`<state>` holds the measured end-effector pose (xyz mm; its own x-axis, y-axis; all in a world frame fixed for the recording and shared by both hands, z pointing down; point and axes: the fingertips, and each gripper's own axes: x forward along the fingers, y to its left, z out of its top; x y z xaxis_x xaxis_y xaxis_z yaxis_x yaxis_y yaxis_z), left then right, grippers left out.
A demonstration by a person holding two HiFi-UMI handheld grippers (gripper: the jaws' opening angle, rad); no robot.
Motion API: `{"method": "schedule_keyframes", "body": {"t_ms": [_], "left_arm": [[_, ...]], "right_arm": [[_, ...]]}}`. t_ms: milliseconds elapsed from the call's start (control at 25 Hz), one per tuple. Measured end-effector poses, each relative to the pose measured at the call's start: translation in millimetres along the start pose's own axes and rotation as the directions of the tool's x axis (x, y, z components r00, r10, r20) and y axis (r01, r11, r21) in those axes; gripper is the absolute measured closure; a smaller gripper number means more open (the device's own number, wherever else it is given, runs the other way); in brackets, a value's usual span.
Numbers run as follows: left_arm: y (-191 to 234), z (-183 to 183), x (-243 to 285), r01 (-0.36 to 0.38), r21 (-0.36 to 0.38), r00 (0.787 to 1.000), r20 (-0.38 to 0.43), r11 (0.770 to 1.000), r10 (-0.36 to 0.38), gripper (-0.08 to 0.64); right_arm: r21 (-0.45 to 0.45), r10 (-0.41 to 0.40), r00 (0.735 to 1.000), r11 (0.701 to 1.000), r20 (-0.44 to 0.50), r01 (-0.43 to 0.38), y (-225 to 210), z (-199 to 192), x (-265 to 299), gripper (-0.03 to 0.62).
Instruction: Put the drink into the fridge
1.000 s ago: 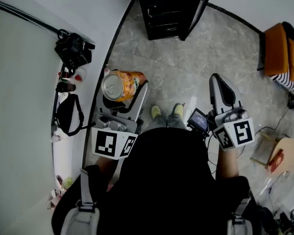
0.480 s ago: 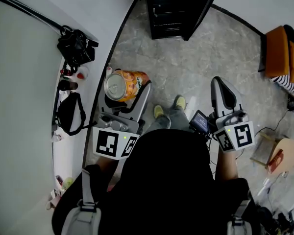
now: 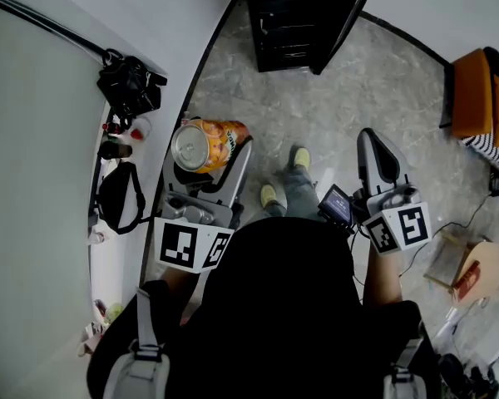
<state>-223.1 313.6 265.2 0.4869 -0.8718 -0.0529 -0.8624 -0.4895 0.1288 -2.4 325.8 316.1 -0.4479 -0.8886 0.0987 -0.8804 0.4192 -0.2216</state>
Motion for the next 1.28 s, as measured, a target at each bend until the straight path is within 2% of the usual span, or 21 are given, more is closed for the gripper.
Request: {"method": "schedule_keyframes", "body": {"t_ms": [240, 480, 920, 1280], "left_arm": [[-5.6, 1.3, 40.3, -0.006, 0.029, 1.000, 0.003, 1.000, 0.006, 0.224], [-14.1, 1.1, 93.5, -0.005, 0.052, 1.000, 0.006, 0.999, 0.004, 0.224], [-25.3, -3.1, 170.2, -0.018, 0.069, 1.000, -0.011, 0.997, 0.019, 0.224], [-34.3, -9.2, 205.6, -0.041, 0.096, 0.999, -0.027, 0.995, 0.043, 0.224]], "right_arm": [[0.027, 0.015, 1.000, 1.000, 0.024, -0.016, -34.9, 10.1, 20.8, 0.580], [0.016, 0.010, 1.000, 1.000, 0.006, -0.010, -84.2, 18.8, 47.5, 0.580], [0.002, 0.020, 1.000, 1.000, 0.002, -0.020, -149.5, 37.3, 86.9, 0.580], [-0.068, 0.002, 1.000, 0.998, -0.021, -0.004, -182.5, 43.6, 107.6, 0.580]]}}
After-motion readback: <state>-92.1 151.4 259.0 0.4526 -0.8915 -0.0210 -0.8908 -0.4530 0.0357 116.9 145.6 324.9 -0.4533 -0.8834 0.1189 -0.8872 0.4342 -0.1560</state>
